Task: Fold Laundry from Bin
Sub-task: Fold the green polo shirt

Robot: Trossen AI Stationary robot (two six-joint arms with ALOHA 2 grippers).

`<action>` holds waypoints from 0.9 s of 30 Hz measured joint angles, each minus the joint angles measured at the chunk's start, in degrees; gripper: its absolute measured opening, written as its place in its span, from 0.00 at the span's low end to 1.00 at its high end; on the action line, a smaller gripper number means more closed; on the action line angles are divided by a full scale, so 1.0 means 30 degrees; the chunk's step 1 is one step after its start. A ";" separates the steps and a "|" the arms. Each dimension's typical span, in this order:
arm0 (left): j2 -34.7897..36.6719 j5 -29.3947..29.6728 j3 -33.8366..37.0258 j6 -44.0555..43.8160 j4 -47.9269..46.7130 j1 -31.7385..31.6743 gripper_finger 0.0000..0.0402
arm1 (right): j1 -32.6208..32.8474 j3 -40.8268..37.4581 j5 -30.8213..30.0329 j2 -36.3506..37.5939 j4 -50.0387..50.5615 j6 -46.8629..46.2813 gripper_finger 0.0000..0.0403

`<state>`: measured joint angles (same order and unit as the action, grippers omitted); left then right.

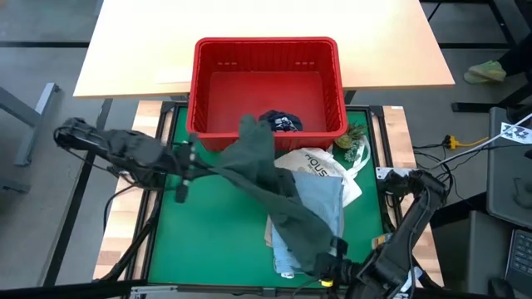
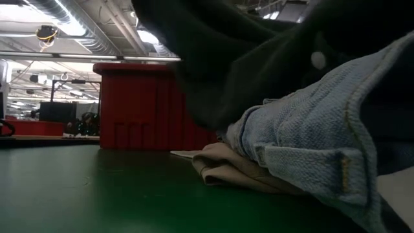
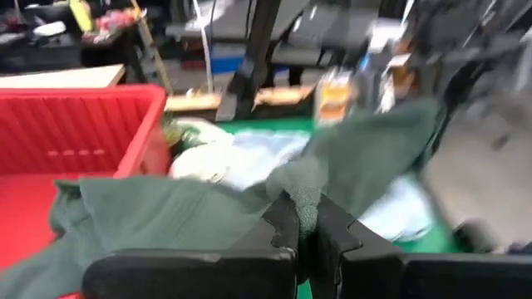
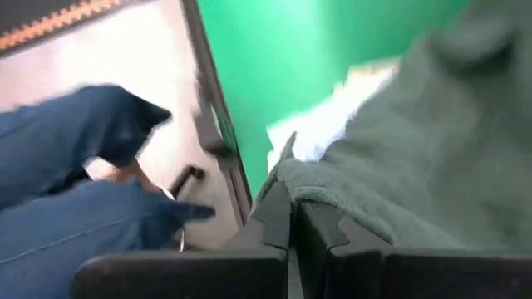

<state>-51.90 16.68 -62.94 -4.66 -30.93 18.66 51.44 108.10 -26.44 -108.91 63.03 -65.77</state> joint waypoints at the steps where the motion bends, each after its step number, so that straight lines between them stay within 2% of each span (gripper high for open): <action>1: 0.0479 0.0043 0.0000 -0.0563 0.0125 0.0255 0.00 | -0.0158 0.0532 -0.0148 0.0021 0.0011 0.0852 0.01; 6: 0.2333 0.0040 0.0000 -0.3751 0.0382 0.1328 0.00 | -0.0357 0.3051 -0.1258 0.0060 0.0071 0.4384 0.00; 9: 0.2995 -0.0778 0.0000 -0.4963 0.0790 0.1914 0.00 | -0.0254 0.4713 -0.2409 0.0060 0.0020 0.6257 0.00; 14: 0.3825 -0.2969 0.0000 -0.6411 0.3038 0.2787 0.00 | 0.0148 0.7189 -0.2964 0.0060 -0.0085 0.8831 0.00; 18: 0.4133 -0.5055 0.0000 -0.7694 0.3307 0.3483 0.00 | 0.0687 0.8410 -0.2628 0.0060 -0.0149 1.0025 0.00; 25: 0.4096 -0.9154 0.0000 -1.2890 0.3216 0.4634 0.00 | 0.1785 0.8960 -0.2569 0.0104 -0.0687 1.1033 0.00; 27: 0.3942 -0.9600 0.0000 -1.4303 0.3223 0.4996 0.00 | 0.2132 0.8954 -0.2990 0.0116 -0.1078 1.1755 0.00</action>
<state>-40.07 -12.12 -62.94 -47.57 -21.26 33.65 57.84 134.96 -35.42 -108.56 59.80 -30.51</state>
